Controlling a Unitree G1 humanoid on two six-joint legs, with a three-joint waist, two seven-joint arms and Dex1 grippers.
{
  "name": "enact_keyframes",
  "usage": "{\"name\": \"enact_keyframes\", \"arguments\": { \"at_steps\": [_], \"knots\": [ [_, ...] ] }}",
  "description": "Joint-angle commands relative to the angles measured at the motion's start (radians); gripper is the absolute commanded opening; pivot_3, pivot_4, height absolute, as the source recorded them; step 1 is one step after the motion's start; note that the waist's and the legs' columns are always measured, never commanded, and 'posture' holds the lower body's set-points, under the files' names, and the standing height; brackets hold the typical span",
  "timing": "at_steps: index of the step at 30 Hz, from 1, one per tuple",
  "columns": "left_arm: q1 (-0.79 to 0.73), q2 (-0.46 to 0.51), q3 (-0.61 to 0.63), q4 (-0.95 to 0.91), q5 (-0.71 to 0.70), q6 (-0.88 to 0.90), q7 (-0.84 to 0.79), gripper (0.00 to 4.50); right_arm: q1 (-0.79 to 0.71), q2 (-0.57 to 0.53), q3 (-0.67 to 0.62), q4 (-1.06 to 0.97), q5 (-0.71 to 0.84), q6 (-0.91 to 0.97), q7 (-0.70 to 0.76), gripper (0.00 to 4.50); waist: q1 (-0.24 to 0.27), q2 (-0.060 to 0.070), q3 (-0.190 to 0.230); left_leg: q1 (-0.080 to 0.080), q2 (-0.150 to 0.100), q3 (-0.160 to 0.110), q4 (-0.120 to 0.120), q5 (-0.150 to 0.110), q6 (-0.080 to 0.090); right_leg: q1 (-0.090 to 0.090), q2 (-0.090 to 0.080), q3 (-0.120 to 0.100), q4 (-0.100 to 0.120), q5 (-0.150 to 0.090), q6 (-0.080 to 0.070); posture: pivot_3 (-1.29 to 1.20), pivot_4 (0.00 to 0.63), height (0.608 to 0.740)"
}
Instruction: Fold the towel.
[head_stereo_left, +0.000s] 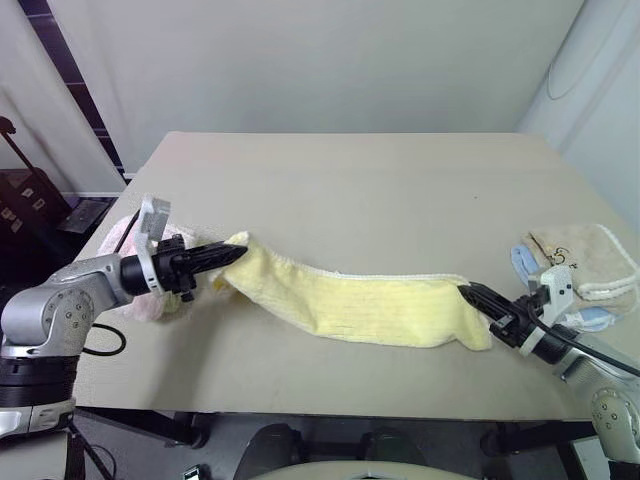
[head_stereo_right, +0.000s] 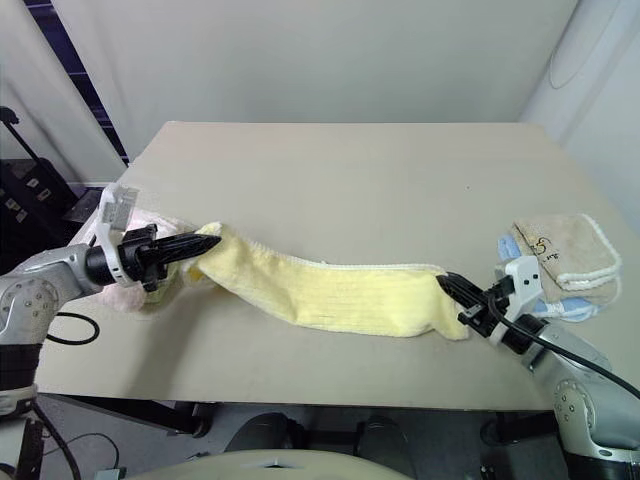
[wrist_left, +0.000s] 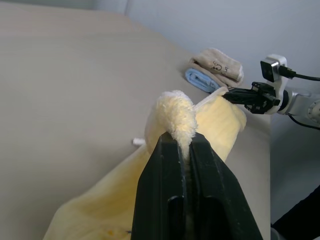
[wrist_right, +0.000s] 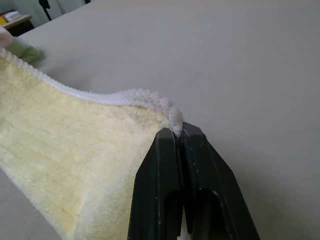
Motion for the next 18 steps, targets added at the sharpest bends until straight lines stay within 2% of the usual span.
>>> {"name": "enact_keyframes", "arguments": {
  "at_steps": [1, 9, 13, 18],
  "knots": [
    [0.006, 0.035, 0.015, 0.111, 0.057, -0.092, -0.12, 0.03, 0.004, -0.013, -0.025, -0.035, 0.02, -0.005, 0.023, 0.0, 0.0, 0.0, 0.0, 0.0, 0.0, 0.0, 0.0, 0.0, 0.0, 0.0, 0.0, 0.0, 0.0, 0.0, 0.0, 0.0, 0.0, 0.74],
    [0.035, 0.057, -0.008, 0.439, 0.209, -0.343, -0.391, 0.03, -0.005, -0.003, -0.01, -0.055, 0.013, -0.007, 0.016, 0.0, 0.0, 0.0, 0.0, 0.0, 0.001, 0.0, -0.001, 0.0, -0.001, -0.005, -0.001, 0.001, -0.001, -0.001, -0.002, 0.0, 0.0, 0.74],
    [0.056, 0.034, -0.018, 0.501, 0.256, -0.432, -0.447, 0.03, -0.025, 0.01, 0.001, -0.046, 0.002, -0.01, -0.006, 0.0, 0.0, 0.0, 0.0, 0.0, 0.001, 0.001, -0.001, -0.002, -0.003, -0.006, -0.003, 0.001, -0.001, -0.001, -0.004, 0.0, 0.0, 0.74],
    [0.043, -0.011, -0.012, 0.508, 0.282, -0.469, -0.429, 0.03, -0.061, 0.03, 0.035, -0.029, -0.015, -0.014, -0.03, 0.0, 0.0, 0.0, 0.0, 0.0, 0.001, 0.001, -0.001, -0.002, -0.003, -0.006, -0.004, 0.001, -0.001, 0.0, -0.005, 0.0, 0.0, 0.74]
  ]
}}
